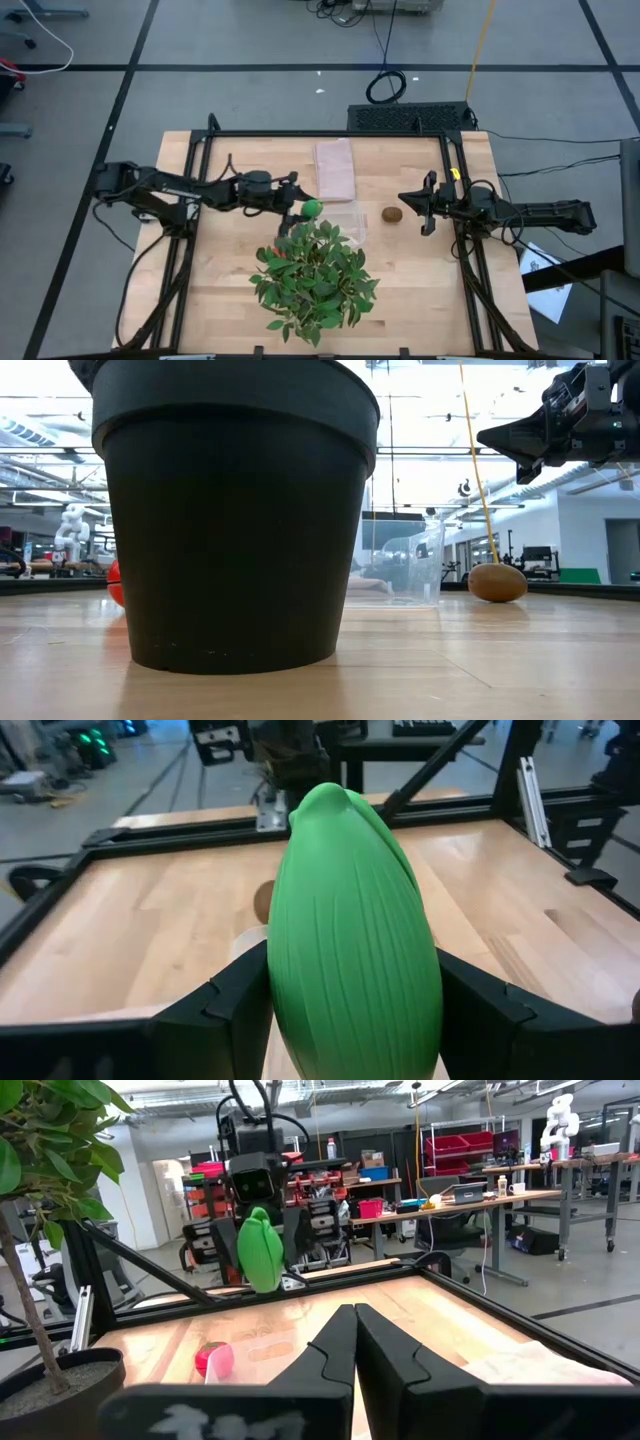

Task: Pick and placing Produce into tupperware
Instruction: Put the corn into the transparent bin

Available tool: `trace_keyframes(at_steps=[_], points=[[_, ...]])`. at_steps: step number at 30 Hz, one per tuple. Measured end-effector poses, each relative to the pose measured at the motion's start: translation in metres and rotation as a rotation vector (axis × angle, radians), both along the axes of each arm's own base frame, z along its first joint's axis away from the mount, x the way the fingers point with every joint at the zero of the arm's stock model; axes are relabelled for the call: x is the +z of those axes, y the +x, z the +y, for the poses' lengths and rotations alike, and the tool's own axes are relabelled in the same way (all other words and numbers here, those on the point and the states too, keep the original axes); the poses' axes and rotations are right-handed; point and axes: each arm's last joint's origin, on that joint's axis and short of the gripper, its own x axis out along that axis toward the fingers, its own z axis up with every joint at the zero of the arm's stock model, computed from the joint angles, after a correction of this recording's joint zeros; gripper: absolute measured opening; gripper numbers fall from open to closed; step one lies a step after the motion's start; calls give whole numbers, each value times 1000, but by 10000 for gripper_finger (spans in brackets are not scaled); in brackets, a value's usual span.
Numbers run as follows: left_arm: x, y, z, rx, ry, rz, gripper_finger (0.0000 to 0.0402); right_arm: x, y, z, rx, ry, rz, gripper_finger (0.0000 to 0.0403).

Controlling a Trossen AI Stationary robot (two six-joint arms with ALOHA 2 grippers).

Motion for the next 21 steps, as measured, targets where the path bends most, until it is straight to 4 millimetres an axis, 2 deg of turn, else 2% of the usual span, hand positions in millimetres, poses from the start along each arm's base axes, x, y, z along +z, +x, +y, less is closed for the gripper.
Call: trace_keyframes(at_steps=[10, 21], points=[[-1, 25, 16, -31, -31, 77, 216, 0, 0, 0, 0, 0, 0, 0], [26, 36, 26, -37, -78, 118, 216, -1, 1, 0, 0, 0, 8, 0]])
